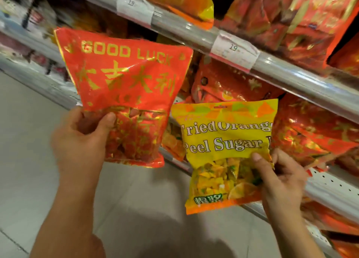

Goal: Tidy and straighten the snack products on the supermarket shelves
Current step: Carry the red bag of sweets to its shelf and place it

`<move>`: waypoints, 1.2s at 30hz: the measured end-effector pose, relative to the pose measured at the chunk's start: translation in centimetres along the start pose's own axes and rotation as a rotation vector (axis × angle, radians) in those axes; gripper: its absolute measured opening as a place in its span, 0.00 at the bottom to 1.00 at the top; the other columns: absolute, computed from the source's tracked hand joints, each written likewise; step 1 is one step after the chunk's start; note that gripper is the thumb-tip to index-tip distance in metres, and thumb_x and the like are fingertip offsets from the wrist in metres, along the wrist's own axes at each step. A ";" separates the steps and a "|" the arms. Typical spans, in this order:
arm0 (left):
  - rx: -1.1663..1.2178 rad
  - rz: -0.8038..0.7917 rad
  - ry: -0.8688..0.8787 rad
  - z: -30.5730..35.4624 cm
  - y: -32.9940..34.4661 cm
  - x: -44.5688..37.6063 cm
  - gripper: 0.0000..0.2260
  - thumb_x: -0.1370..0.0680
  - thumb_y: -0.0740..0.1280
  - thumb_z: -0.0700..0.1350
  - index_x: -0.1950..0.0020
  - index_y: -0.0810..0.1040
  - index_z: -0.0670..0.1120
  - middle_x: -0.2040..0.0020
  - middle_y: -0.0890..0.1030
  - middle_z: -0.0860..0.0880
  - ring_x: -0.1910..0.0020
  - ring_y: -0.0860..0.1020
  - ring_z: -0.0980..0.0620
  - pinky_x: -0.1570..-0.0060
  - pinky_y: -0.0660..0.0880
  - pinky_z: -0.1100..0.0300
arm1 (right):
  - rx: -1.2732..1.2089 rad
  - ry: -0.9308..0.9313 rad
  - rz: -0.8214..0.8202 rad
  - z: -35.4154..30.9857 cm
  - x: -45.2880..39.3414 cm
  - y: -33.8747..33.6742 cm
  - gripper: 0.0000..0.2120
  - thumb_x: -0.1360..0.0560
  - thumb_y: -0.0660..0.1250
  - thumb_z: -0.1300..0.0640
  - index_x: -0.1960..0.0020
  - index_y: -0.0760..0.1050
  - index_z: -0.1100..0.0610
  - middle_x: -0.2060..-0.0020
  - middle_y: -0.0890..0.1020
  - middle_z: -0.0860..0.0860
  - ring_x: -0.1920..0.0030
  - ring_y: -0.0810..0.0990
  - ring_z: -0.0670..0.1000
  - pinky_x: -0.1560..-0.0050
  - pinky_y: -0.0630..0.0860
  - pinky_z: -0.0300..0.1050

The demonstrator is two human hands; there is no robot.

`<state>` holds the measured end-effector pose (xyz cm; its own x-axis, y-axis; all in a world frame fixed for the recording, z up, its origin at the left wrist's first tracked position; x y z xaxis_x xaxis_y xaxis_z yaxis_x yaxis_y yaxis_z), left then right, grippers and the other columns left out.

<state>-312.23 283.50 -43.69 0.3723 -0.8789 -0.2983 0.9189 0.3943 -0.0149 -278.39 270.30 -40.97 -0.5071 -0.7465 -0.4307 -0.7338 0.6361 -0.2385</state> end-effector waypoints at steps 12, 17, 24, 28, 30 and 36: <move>-0.090 0.349 -0.088 -3.6 -4.2 -2.9 0.08 0.26 0.74 0.55 0.53 0.79 0.53 0.60 0.82 0.56 0.59 0.81 0.51 0.55 0.80 0.44 | -0.061 0.048 -0.045 -1.3 -6.1 13.1 0.19 0.25 0.70 0.57 0.66 0.63 0.62 0.70 0.66 0.62 0.68 0.64 0.53 0.64 0.63 0.50; -0.109 0.311 -0.115 -4.6 -3.4 -3.7 0.07 0.24 0.75 0.48 0.54 0.80 0.49 0.61 0.82 0.54 0.61 0.79 0.55 0.59 0.73 0.57 | -0.031 0.016 0.086 -2.6 -8.6 17.7 0.19 0.23 0.68 0.55 0.65 0.61 0.56 0.69 0.66 0.51 0.66 0.63 0.47 0.64 0.61 0.49; -0.047 0.335 -0.234 -6.2 -1.7 -4.4 0.05 0.25 0.75 0.47 0.55 0.80 0.52 0.61 0.81 0.59 0.65 0.78 0.61 0.63 0.70 0.68 | 0.017 0.071 0.331 -3.7 -15.0 23.1 0.05 0.25 0.67 0.54 0.59 0.76 0.52 0.63 0.77 0.48 0.59 0.74 0.52 0.51 0.74 0.56; -0.049 0.299 -0.261 -7.5 -0.5 -4.7 0.08 0.25 0.75 0.50 0.59 0.78 0.57 0.65 0.81 0.63 0.63 0.79 0.68 0.61 0.72 0.68 | 0.052 0.145 0.382 -2.0 -17.6 25.4 0.11 0.22 0.65 0.55 0.44 0.78 0.61 0.49 0.79 0.56 0.48 0.77 0.56 0.40 0.74 0.53; -0.052 0.291 -0.294 -8.3 -0.1 -4.7 0.08 0.25 0.75 0.51 0.61 0.78 0.56 0.65 0.81 0.68 0.63 0.79 0.68 0.64 0.70 0.71 | 0.181 0.094 0.297 0.0 -17.1 26.1 0.15 0.19 0.63 0.52 0.39 0.78 0.61 0.46 0.82 0.62 0.46 0.79 0.62 0.44 0.72 0.52; -0.020 0.308 -0.300 -10.5 0.5 -4.5 0.12 0.26 0.75 0.53 0.60 0.77 0.48 0.65 0.82 0.55 0.64 0.79 0.53 0.63 0.72 0.52 | 0.523 0.098 0.097 3.4 -14.9 27.1 0.17 0.16 0.58 0.53 0.30 0.68 0.60 0.52 0.83 0.66 0.51 0.80 0.69 0.59 0.63 0.50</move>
<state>-314.82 290.48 -52.38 0.6529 -0.7575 -0.0005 0.7574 0.6528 0.0116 -289.18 299.29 -43.95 -0.6192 -0.6784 -0.3954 -0.3709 0.6966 -0.6142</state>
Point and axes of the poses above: each hand's wrist, its own x-axis away from the middle knuckle, its own y-axis out of the palm, z = x × y, the point moved 3 cm from there along -x, towards the middle knuckle
